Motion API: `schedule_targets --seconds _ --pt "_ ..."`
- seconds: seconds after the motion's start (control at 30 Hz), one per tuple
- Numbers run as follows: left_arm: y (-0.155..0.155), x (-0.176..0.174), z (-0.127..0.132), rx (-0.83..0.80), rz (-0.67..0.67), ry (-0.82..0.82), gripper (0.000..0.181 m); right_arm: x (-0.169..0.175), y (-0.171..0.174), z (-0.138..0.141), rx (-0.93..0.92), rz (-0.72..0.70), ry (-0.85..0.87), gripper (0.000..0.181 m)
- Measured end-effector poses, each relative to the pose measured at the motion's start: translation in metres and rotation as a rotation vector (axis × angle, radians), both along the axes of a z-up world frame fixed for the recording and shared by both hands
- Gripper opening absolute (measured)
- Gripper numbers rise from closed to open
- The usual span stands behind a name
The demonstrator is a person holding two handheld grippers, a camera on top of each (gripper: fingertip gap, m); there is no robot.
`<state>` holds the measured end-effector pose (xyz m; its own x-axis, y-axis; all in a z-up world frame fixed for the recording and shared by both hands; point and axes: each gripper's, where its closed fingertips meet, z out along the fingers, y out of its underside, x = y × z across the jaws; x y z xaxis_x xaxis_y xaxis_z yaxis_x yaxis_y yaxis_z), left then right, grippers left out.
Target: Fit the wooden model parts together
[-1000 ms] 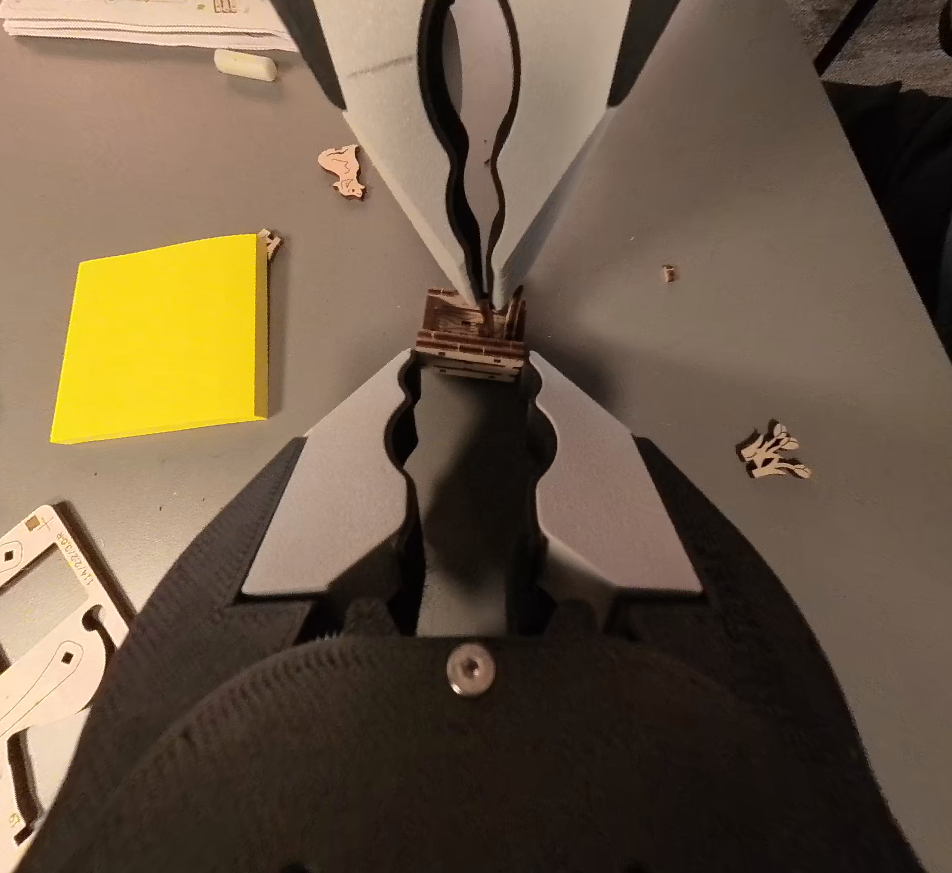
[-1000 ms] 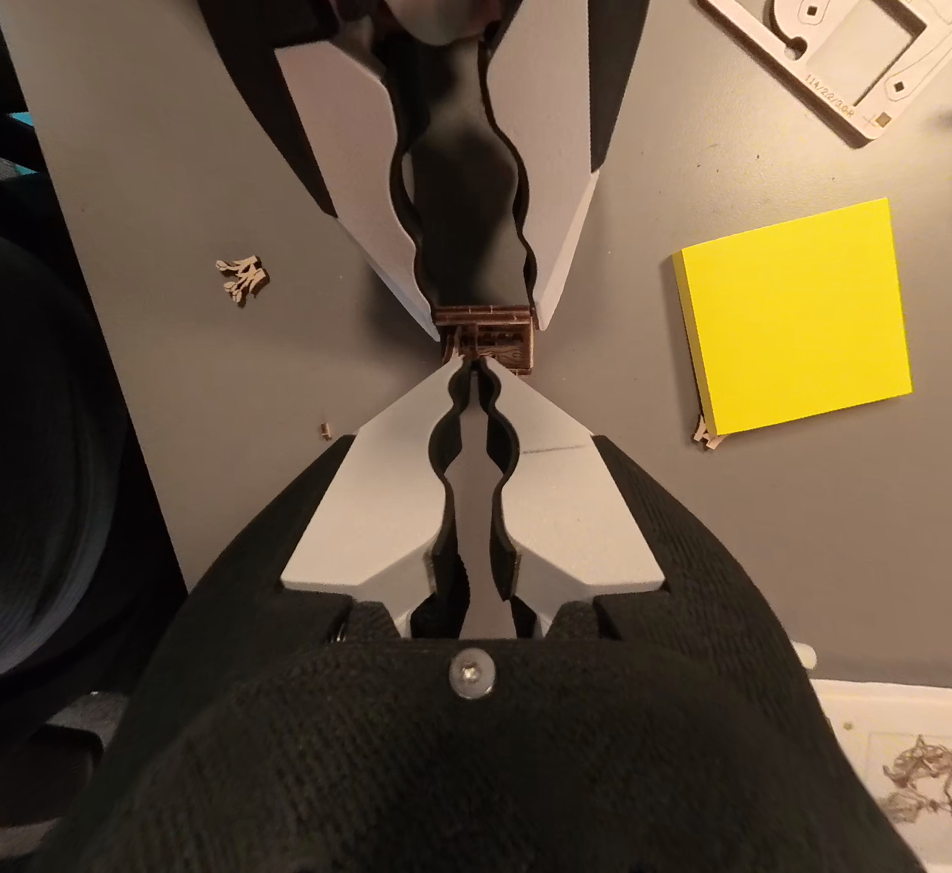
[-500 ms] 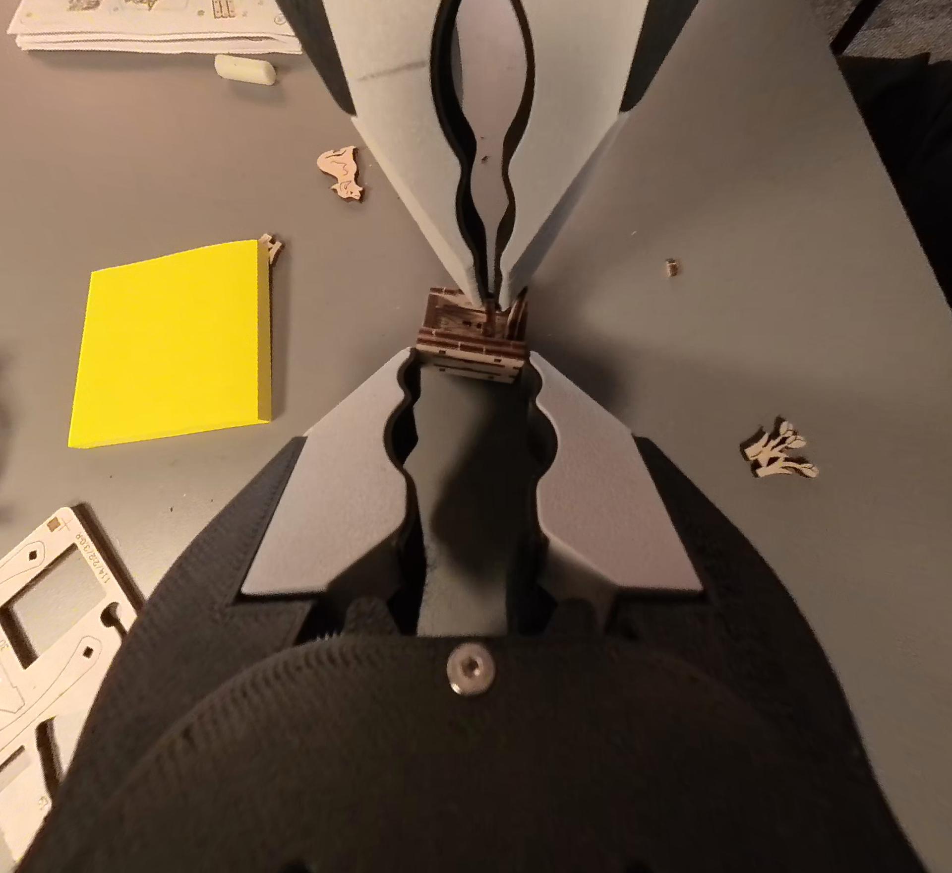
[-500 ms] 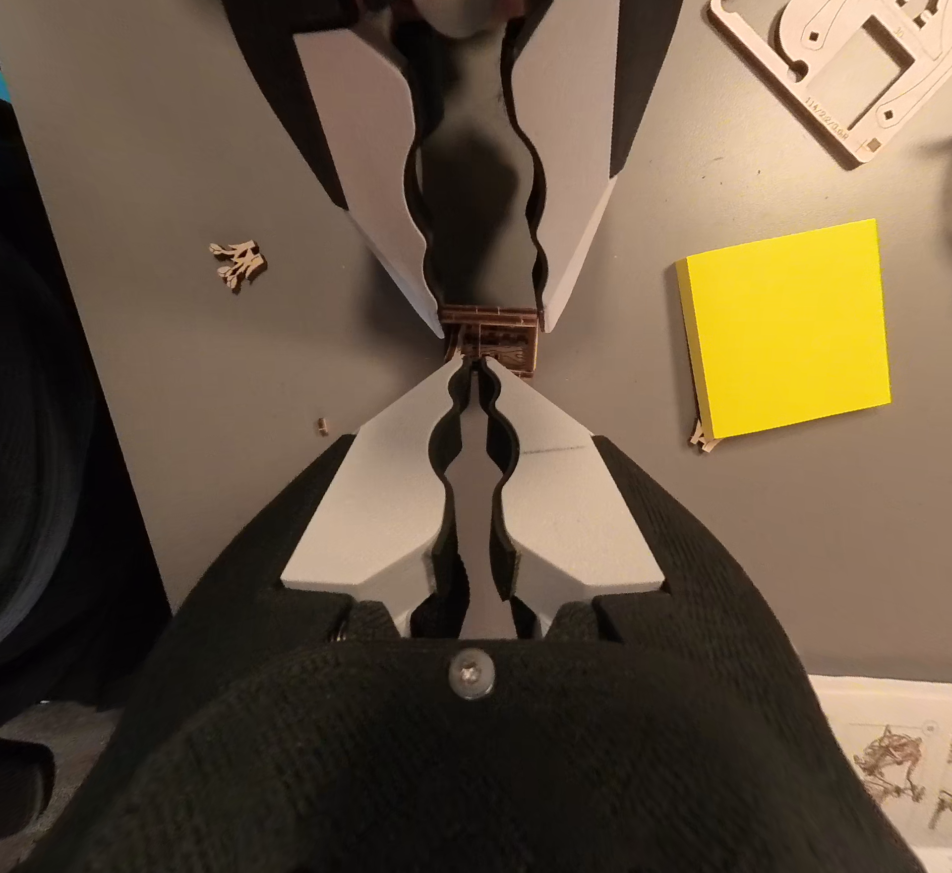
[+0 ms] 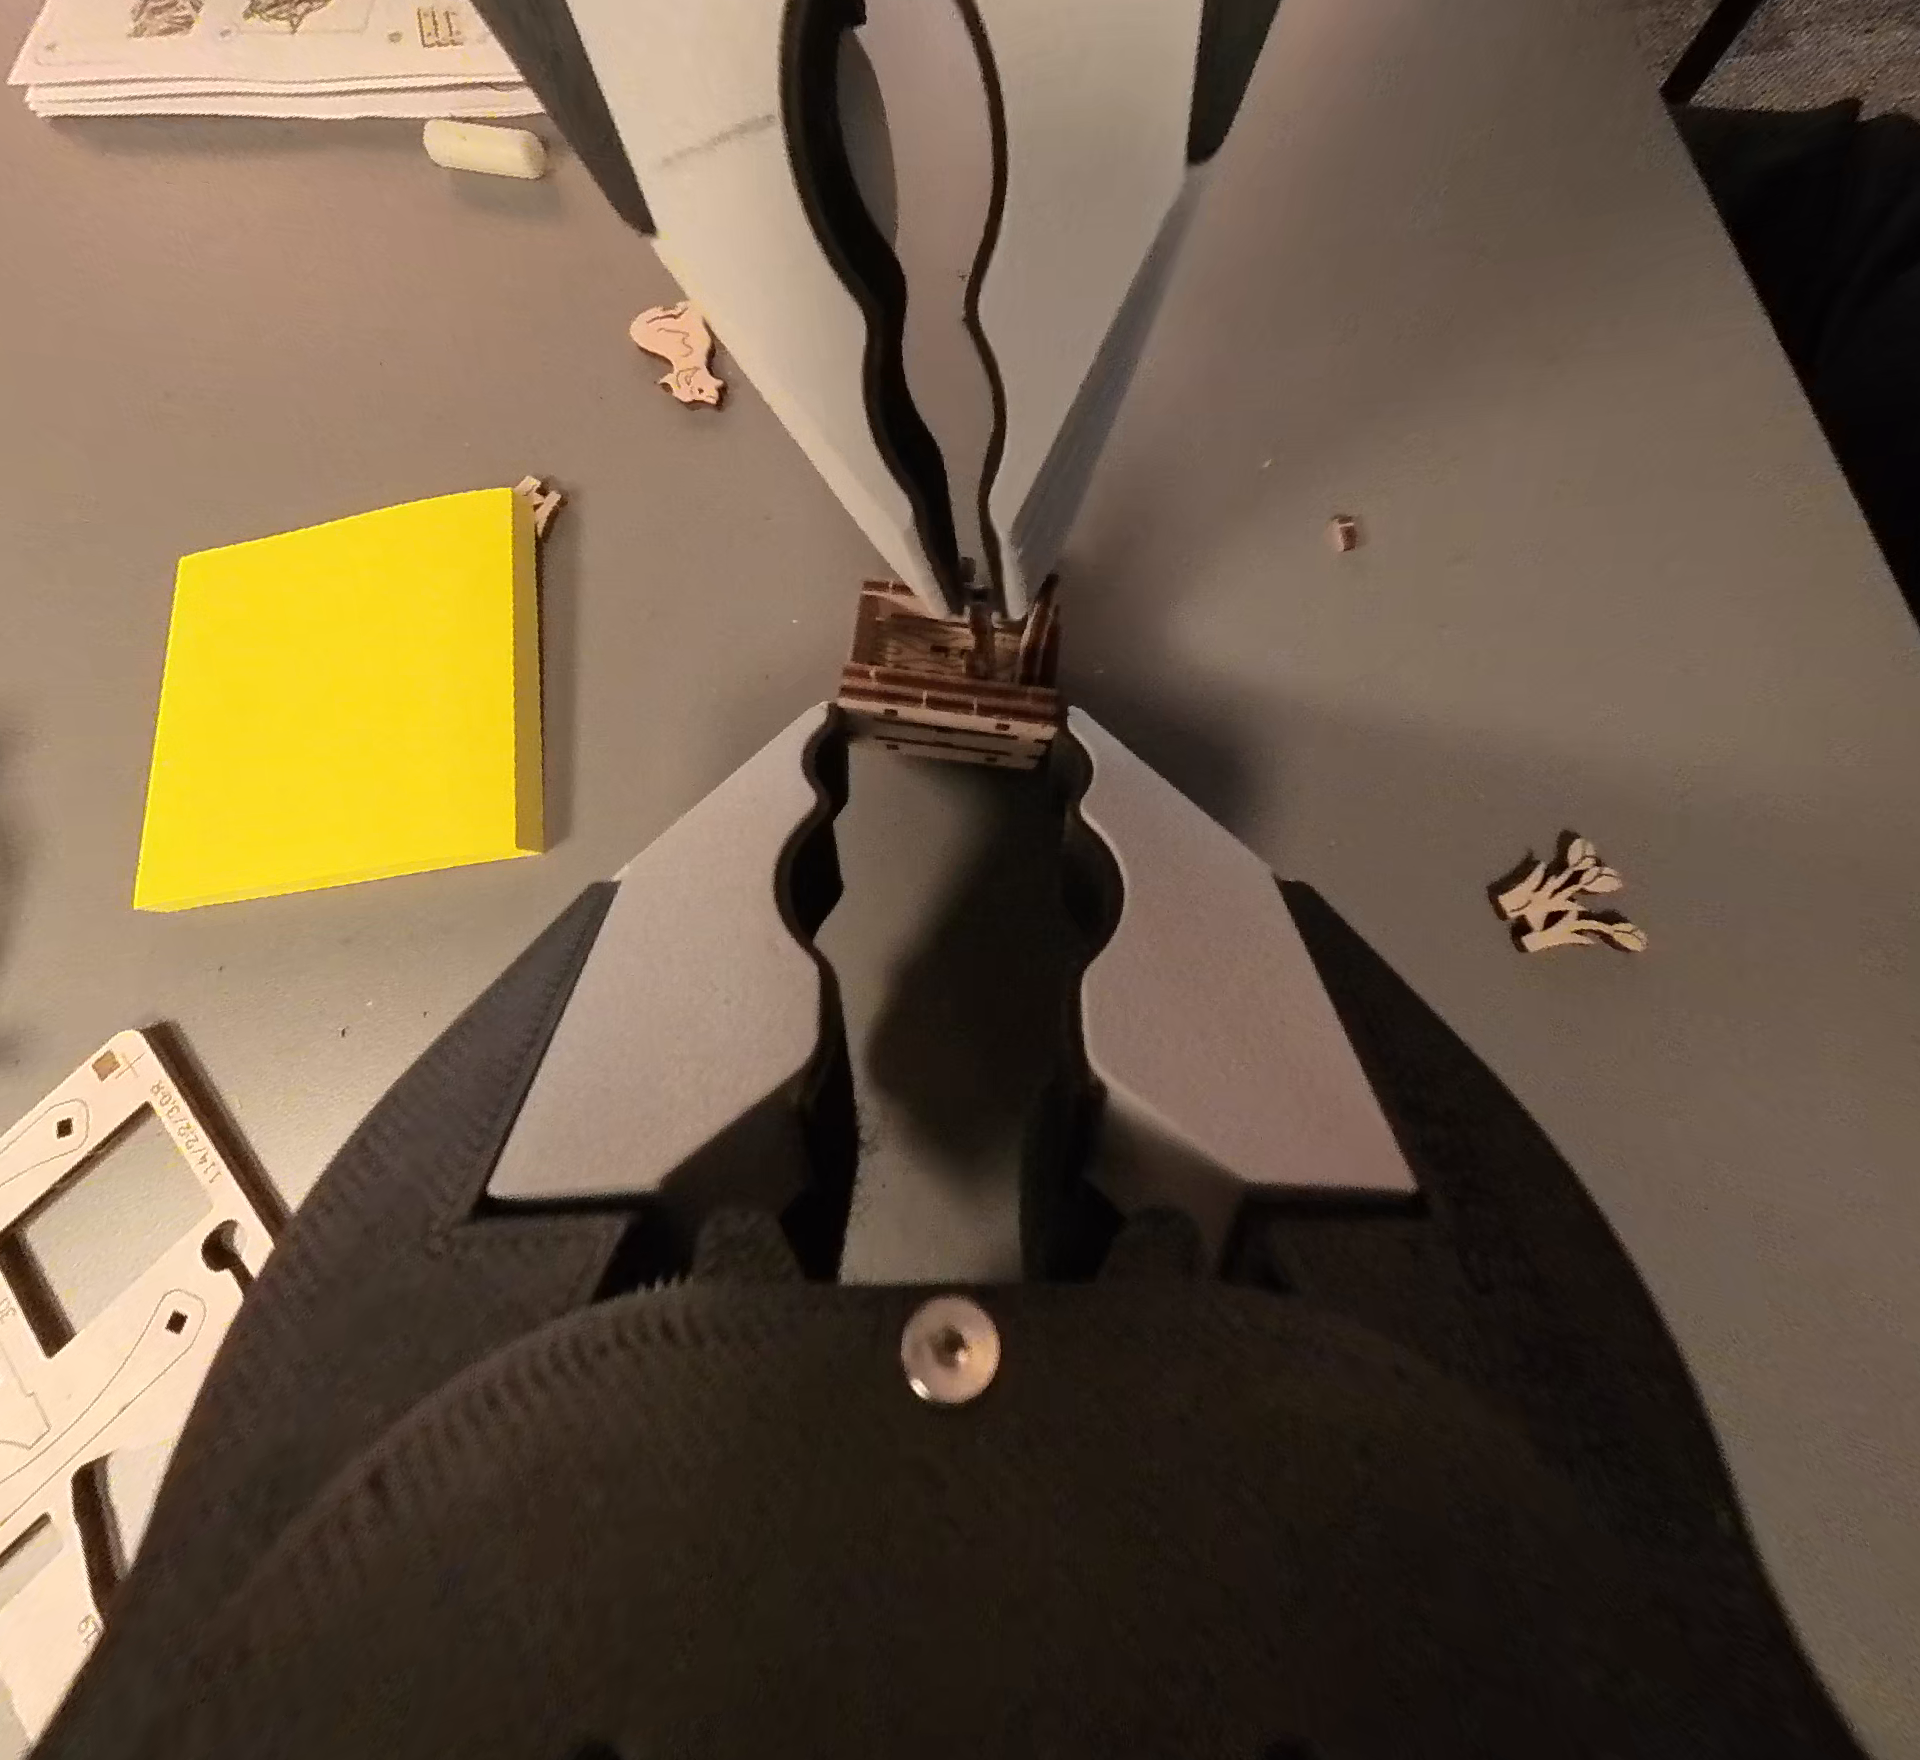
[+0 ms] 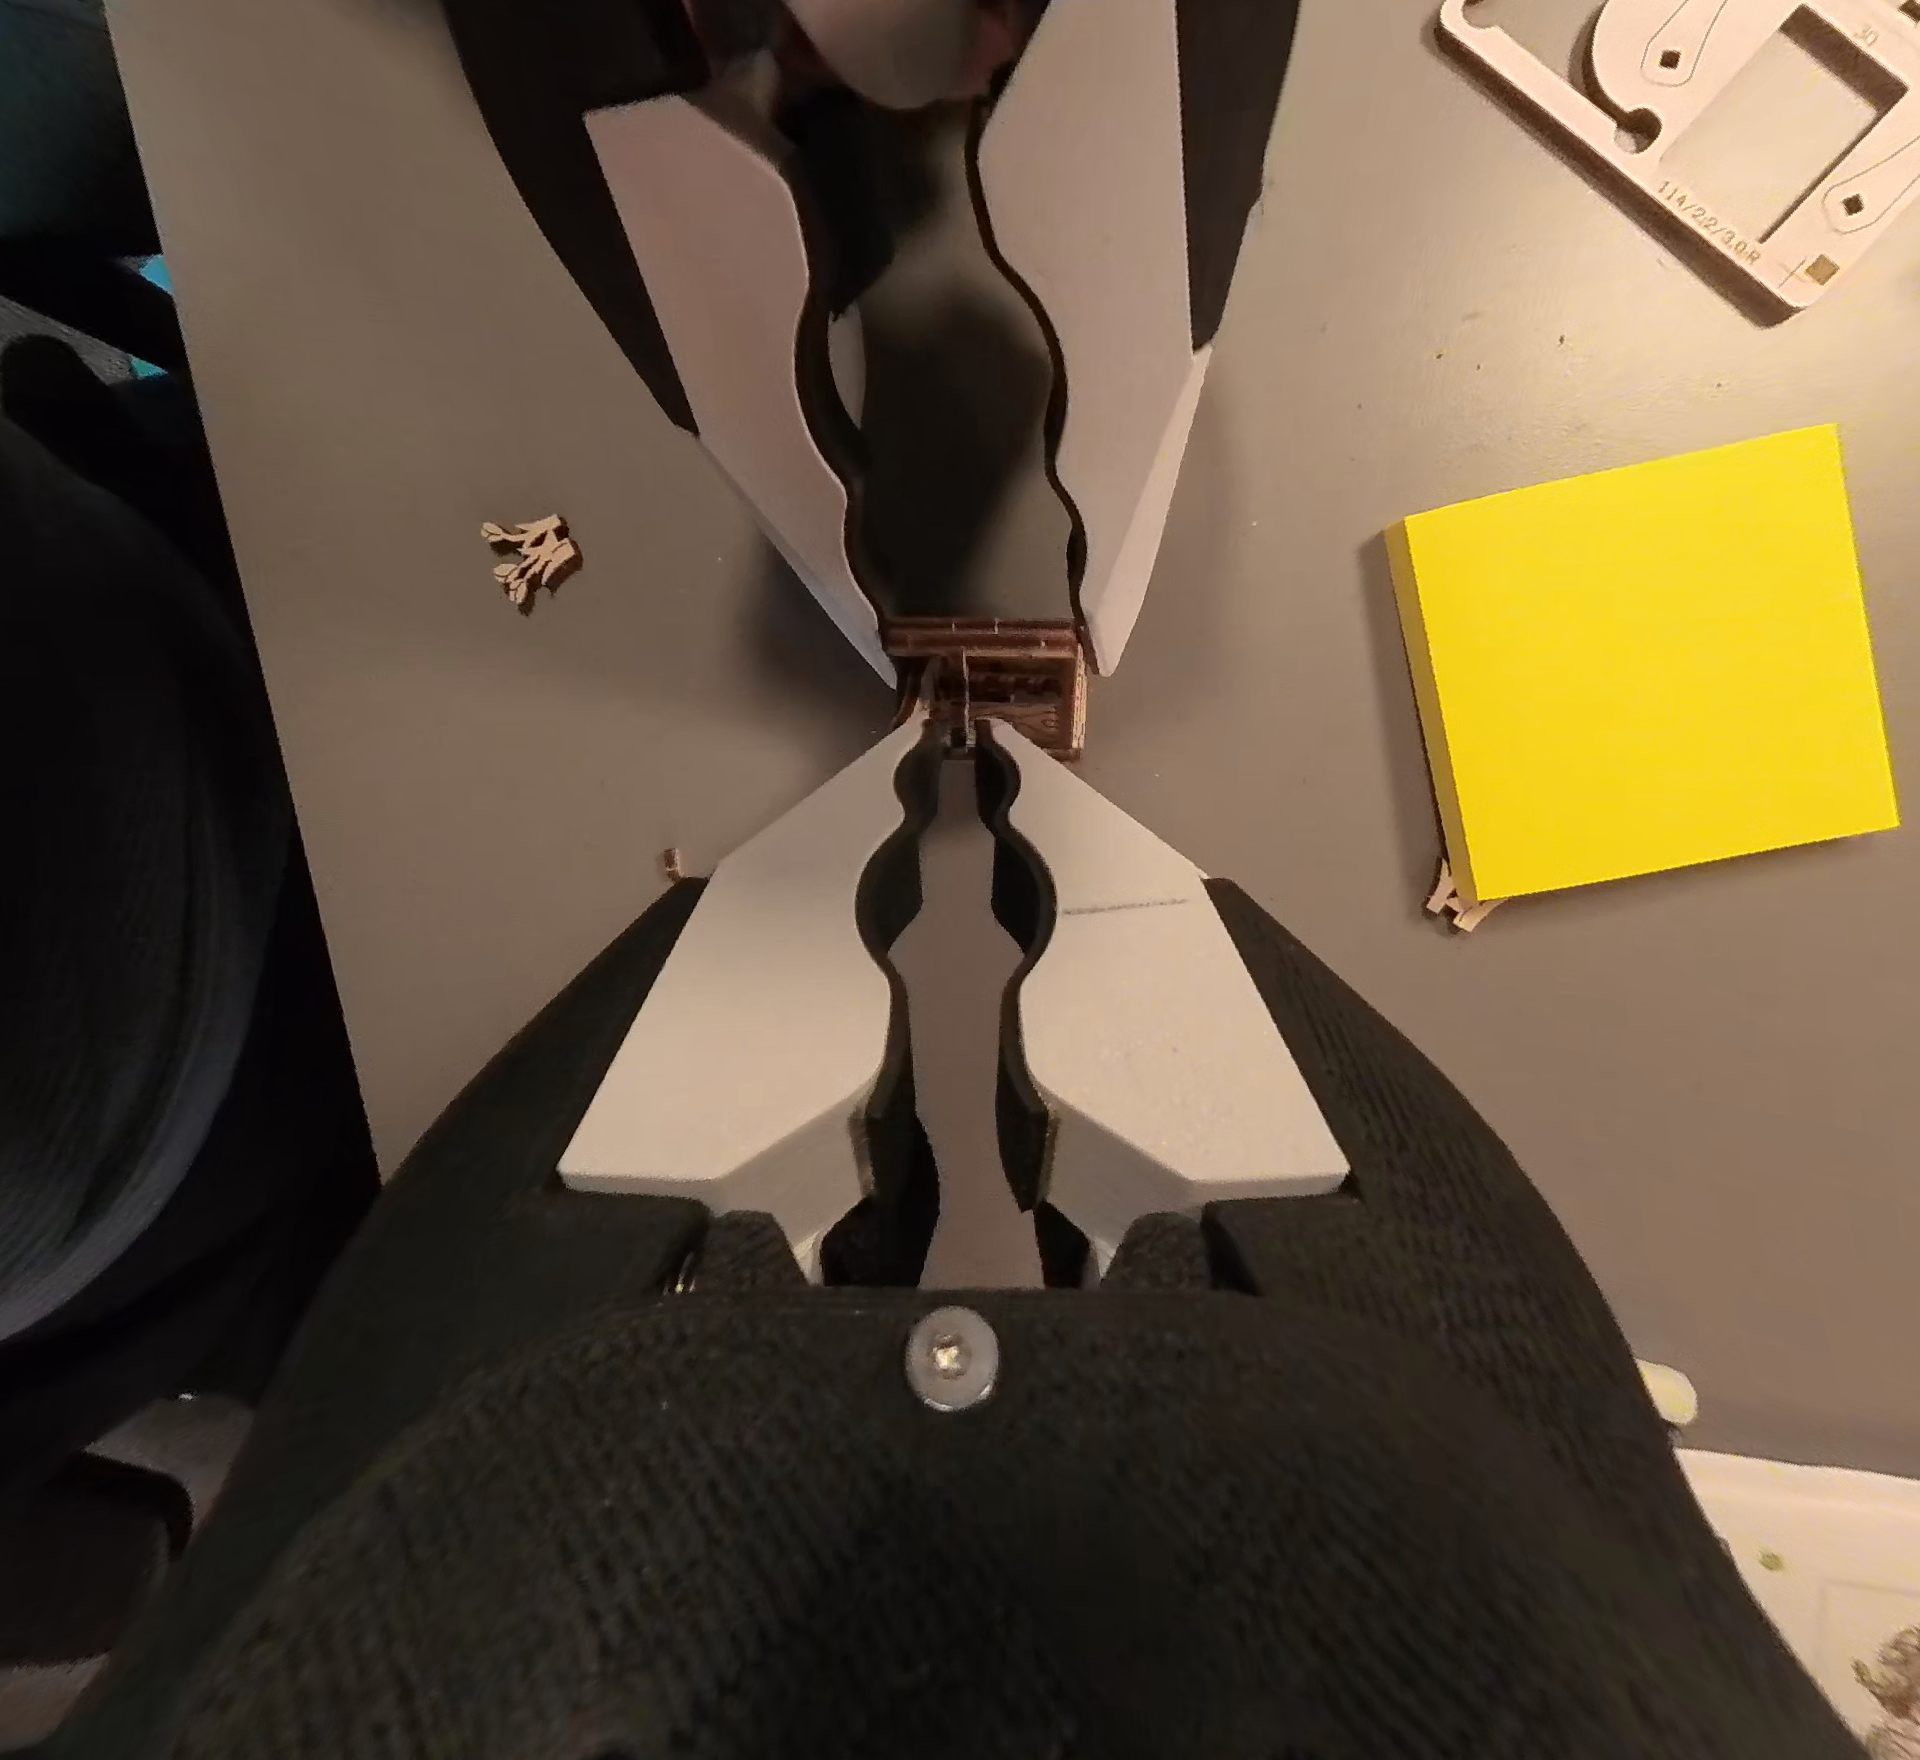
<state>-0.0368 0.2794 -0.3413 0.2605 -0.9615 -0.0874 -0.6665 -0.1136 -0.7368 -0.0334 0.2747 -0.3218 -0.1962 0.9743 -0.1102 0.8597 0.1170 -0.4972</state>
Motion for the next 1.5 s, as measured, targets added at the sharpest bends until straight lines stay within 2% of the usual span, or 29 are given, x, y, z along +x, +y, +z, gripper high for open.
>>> schedule_targets --seconds 0.43,0.63,0.8,0.93,1.07,1.23,1.37,1.5 --pt "0.0 0.0 0.0 -0.004 0.002 0.0 0.038 -0.002 0.0 -0.001 0.006 0.008 0.01 0.001" --pt "0.0 0.0 0.0 -0.004 0.0 -0.007 0.038 0.01 0.002 0.016 -0.075 -0.087 0.122 0.016" --pt "0.0 0.0 0.0 -0.006 0.001 -0.012 0.038 0.017 -0.037 0.015 -0.126 -0.075 0.193 0.021" --pt "0.0 0.001 0.0 -0.002 0.004 -0.014 0.038 0.008 -0.067 -0.005 -0.06 -0.063 0.199 0.026" --pt "0.0 0.001 0.0 -0.005 0.006 -0.023 0.038 -0.007 -0.088 -0.013 -0.059 -0.071 0.217 0.027" --pt "0.0 0.001 0.0 -0.005 0.01 -0.025 0.038 -0.019 -0.101 -0.017 -0.032 -0.102 0.183 0.032" --pt "0.001 0.001 0.0 -0.005 0.015 -0.028 0.038 -0.024 -0.104 -0.015 -0.007 -0.181 0.188 0.038" --pt "0.001 0.001 0.0 -0.002 0.017 -0.033 0.038 -0.023 -0.102 -0.02 0.103 -0.228 0.178 0.038"
